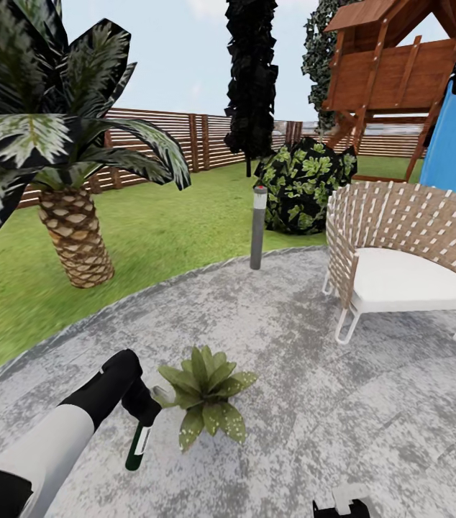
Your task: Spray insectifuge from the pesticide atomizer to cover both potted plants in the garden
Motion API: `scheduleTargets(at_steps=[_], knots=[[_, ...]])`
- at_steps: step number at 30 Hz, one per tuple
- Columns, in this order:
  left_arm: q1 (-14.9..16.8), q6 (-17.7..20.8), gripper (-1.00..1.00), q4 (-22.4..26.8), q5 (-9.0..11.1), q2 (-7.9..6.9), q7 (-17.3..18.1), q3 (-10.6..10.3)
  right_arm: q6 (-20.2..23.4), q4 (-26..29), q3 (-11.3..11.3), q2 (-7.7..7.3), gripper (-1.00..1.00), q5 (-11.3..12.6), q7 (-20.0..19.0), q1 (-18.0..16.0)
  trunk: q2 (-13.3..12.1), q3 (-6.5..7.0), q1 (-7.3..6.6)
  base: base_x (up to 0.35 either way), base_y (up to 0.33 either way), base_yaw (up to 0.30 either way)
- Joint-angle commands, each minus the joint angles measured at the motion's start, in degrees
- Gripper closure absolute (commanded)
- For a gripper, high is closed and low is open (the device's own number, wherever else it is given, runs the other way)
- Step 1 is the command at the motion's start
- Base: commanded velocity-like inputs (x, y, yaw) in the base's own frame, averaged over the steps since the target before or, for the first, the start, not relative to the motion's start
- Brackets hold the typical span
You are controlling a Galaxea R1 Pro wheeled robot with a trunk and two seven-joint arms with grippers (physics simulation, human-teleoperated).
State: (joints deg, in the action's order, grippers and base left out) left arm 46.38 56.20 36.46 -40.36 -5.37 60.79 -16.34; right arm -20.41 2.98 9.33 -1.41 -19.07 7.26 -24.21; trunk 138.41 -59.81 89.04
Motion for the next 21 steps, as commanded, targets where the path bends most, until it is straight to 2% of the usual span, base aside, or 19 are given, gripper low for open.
scheduleTargets(at_steps=[1, 6, 8, 9, 10, 11, 12, 14, 18, 21], knots=[[0.03, 0.23, 1.00, 0.14, -0.55, -0.06, 0.56, -0.18, -0.22, -0.08, 0.42, 0.01, -1.00, -0.61, 0.21, -0.04, 0.02, -0.05, 0.00, 0.033, 0.012, -0.012], [0.19, 0.14, 1.00, 0.24, -0.34, 0.07, 0.56, -0.18, -0.22, -0.08, 0.42, 0.08, -1.00, -0.61, 0.21, -0.04, 0.02, -0.05, 0.00, 0.008, 0.003, -0.003], [0.56, -0.18, 1.00, 0.28, -0.34, 0.33, 1.62, -0.46, -0.20, -0.08, 0.42, 0.09, -1.00, -0.61, 0.21, -0.04, 0.02, -0.05, 0.00, 0.000, 0.000, 0.000], [2.06, -0.42, 1.00, -0.09, -0.95, 0.36, 6.53, -2.76, -0.22, -0.08, 0.42, 0.10, -1.00, -0.61, 0.21, -0.04, 0.02, -0.05, 0.00, 0.000, 0.000, 0.000], [2.69, -0.38, 1.00, -0.11, -2.84, 0.15, 10.82, -7.34, -0.22, -0.08, 0.42, 0.10, -1.00, -0.61, 0.21, -0.04, 0.02, -0.05, 0.00, 0.000, 0.000, 0.000], [2.98, -0.33, 1.00, -0.19, -4.52, 0.05, 13.34, -9.50, -0.23, -0.08, 0.42, 0.08, -1.00, -0.61, 0.21, -0.04, 0.02, -0.05, 0.00, 0.000, 0.000, 0.000], [3.08, -0.31, 1.00, -0.26, -5.51, -0.06, 14.80, -10.24, -0.21, -0.08, 0.42, 0.07, -1.00, -0.61, 0.21, -0.04, 0.02, -0.05, 0.00, 0.000, 0.000, 0.000], [3.07, -0.14, 1.00, -0.41, -6.43, -0.09, 16.48, -10.80, -0.24, -0.08, 0.42, 0.09, -1.00, -0.61, 0.21, -0.04, 0.02, -0.05, 0.00, 0.000, 0.000, 0.000], [2.77, 0.12, 1.00, -0.42, -6.52, -0.02, 16.63, -10.81, -0.24, -0.08, 0.42, 0.09, -1.00, -0.61, 0.21, -0.04, 0.02, -0.05, 0.00, -0.039, 0.039, 0.000], [2.40, 0.14, 1.00, -0.51, -6.57, 0.18, 16.58, -10.58, -0.22, -0.08, 0.42, 0.08, -1.00, -0.61, 0.21, -0.04, 0.02, -0.05, 0.00, -0.068, 0.260, 0.000]])
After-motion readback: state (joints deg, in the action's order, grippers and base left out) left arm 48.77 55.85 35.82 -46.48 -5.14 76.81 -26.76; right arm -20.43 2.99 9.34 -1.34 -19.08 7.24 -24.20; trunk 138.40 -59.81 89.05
